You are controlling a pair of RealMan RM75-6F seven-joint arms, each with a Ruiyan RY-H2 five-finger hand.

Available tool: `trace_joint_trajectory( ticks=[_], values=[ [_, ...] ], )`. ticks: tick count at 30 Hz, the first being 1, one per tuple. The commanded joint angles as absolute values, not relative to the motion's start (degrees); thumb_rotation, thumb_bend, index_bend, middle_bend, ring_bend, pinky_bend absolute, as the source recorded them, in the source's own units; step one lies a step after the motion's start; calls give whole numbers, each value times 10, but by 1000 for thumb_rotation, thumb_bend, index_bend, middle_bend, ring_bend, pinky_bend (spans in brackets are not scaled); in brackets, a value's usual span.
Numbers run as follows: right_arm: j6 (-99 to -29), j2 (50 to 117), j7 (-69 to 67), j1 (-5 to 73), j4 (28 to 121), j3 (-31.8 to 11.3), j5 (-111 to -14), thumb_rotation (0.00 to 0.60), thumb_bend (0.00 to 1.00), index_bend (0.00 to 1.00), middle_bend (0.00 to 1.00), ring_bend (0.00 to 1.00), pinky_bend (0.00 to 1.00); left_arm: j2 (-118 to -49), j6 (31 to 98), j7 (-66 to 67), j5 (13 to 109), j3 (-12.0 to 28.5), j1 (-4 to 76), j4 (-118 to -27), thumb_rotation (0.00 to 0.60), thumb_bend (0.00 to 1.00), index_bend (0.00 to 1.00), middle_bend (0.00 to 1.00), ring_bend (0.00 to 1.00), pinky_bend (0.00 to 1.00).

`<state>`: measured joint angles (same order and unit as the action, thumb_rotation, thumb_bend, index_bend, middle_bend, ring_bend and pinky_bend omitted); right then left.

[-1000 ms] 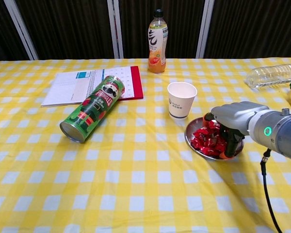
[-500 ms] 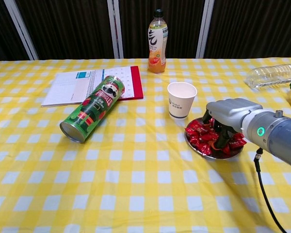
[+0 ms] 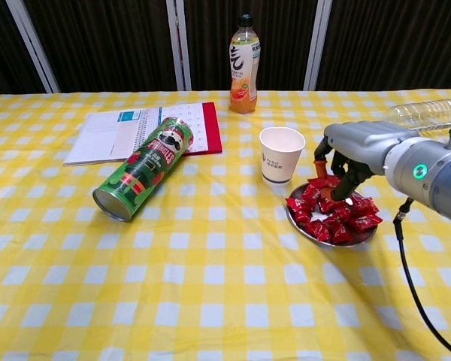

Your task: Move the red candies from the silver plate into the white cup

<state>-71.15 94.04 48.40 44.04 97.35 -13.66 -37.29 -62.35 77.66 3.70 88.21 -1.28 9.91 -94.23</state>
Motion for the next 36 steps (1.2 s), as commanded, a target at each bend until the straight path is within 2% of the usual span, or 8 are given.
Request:
trace_joint_trajectory(
  ticks=[1,12,21,31,36],
  values=[
    [-724,918,484,441,1003,-152,-373,600,567,679,802,839,846,-623,777,37,883,-13,99,-943,600,27,0,0,0,0],
    [-714,890,497,482,1028,-211,-327,600,567,679,801,839,846,-622,769,35,876,-13,101,-945,600,28,0,0,0,0],
    [-669,916,504,537,961,-235,-269,600,567,679,801,839,846,-625,767,41,874,-11,103,-941,600,28,0,0,0,0],
    [-630,950,500,580,881,-237,-234,600,567,676,801,839,846,-623,756,41,862,-9,106,-949,600,28,0,0,0,0],
    [-617,963,493,592,852,-233,-230,600,567,569,801,839,846,-621,750,41,856,-8,108,-954,600,28,0,0,0,0]
  ],
)
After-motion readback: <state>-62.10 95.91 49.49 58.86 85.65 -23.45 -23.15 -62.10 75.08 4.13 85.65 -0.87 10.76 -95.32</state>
